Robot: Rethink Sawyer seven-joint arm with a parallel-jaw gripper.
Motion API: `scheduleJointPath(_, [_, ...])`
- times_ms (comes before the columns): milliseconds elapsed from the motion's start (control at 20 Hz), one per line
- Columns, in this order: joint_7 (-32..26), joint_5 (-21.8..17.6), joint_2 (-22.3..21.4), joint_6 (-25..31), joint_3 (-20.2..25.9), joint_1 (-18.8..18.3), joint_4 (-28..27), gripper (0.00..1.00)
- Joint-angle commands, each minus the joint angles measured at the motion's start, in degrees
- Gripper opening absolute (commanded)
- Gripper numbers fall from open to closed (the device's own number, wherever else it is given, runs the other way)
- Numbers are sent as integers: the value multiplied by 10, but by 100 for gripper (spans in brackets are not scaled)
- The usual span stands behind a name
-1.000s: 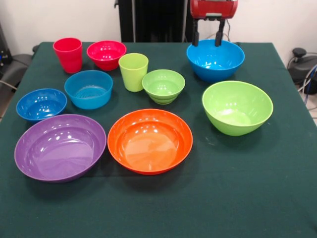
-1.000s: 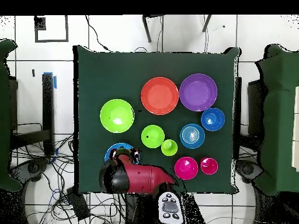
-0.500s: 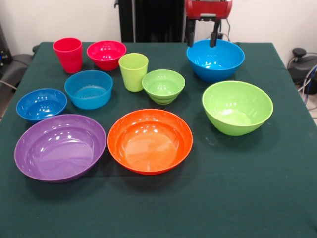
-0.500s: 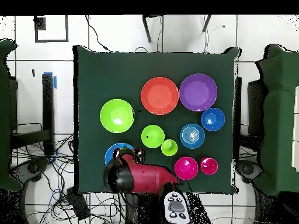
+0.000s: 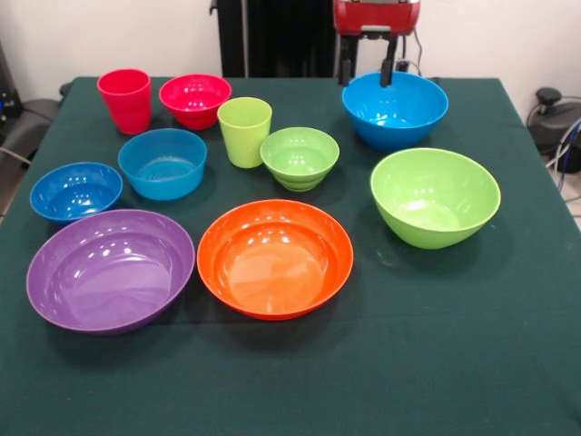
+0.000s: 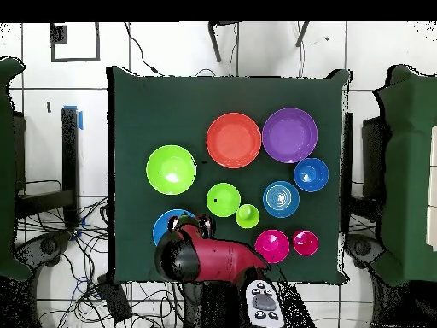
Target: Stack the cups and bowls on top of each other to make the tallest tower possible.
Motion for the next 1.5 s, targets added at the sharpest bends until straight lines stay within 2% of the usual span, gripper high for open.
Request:
scheduleJointPath(50, [33,-9,-20,101,58,-8,-33,100])
scheduleJointPath(300, [19,-9,-20,125,77,-31,-48,100])
scheduleJointPath(600, [-13,-22,-40,160,108,-81,-48,100])
scheduleJointPath(800, [-26,-31,-35,171,130,-109,-55,100])
scheduleJointPath(1500, [-29,-67,1,161,147,-148,-89,100])
